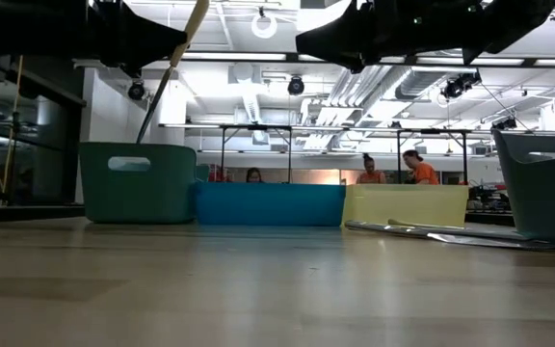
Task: Sort silverware by color (type)
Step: Put the yellow knife into the blue bin
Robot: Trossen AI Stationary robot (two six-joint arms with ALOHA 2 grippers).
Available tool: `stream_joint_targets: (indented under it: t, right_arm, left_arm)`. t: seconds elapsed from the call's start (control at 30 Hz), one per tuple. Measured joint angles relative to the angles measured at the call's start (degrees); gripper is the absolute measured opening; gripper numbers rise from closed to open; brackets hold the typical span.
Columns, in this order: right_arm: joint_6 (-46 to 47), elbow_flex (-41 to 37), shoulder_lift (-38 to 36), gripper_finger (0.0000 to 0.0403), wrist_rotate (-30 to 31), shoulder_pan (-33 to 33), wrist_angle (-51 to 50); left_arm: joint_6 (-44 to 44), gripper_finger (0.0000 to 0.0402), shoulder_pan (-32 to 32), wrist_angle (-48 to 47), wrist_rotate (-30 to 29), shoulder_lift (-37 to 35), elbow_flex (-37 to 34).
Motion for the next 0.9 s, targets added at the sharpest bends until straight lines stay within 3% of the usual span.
stream_joint_targets:
  t: [0.3, 0.53, 0.73, 0.9]
  right_arm:
    - [5.4, 0.0, 1.4, 0.0106, 0.0, 0.0, 5.2]
    - [4.1, 1.9, 11.2, 0.0106, 0.0, -0.2, 19.9]
    - [5.9, 11.2, 18.8, 0.0130, 0.0, -0.4, 17.4]
    - [6.6, 16.9, 22.1, 0.0165, 0.0, -0.3, 13.1]
  left_arm:
    - [-0.5, 0.0038, 0.0, 1.6, -0.1, 0.6, 0.0]
    - [-0.6, 0.0038, 0.0, 8.2, 0.1, 6.9, 0.0]
    - [-2.2, 0.0038, 0.8, 16.4, 0.2, 13.3, 0.1]
    - [-4.7, 0.0038, 2.0, 17.4, 0.1, 15.3, 0.1]
